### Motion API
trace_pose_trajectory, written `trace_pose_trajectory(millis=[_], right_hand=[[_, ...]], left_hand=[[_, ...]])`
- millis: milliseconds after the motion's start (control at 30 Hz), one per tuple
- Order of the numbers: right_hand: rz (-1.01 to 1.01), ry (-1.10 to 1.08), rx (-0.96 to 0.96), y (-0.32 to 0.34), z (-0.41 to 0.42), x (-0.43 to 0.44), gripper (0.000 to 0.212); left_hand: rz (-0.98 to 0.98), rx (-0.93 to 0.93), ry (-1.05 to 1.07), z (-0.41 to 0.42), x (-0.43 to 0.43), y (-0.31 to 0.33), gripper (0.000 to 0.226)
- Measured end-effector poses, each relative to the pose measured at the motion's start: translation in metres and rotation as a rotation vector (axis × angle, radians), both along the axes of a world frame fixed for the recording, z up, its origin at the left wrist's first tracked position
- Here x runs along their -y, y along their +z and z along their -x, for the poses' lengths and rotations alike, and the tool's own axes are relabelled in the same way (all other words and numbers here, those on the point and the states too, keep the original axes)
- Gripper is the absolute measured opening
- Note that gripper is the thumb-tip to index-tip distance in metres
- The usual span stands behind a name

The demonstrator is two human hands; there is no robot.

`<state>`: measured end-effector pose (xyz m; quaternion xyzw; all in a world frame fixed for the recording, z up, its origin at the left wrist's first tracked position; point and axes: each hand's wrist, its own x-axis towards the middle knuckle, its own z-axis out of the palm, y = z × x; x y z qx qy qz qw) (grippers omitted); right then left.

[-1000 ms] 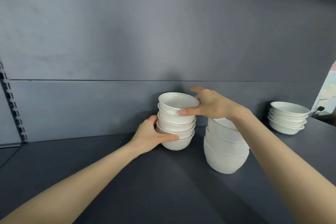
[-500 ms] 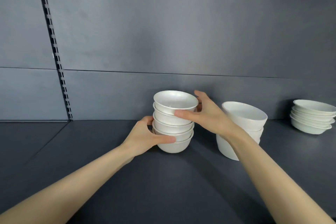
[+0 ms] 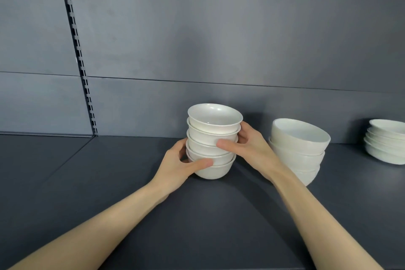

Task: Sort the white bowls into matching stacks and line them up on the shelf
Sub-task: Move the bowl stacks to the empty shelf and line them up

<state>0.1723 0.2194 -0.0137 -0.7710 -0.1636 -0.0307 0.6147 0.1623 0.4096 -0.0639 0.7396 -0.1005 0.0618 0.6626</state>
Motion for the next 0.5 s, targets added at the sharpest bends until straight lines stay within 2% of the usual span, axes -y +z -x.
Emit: trace_pose_trajectory(millis=[333,500], right_hand=[[-0.076,-0.013,0.044,0.0002,0.0043,-0.0015,0.052],[-0.092,-0.012,0.046,0.0008,0.0041,-0.0017,0.049]], left_hand=[[-0.011,0.039,-0.003,-0.0034,-0.0020,0.0041,0.050],[0.002,0.036,-0.015,-0.0034,-0.0021,0.0025,0.050]])
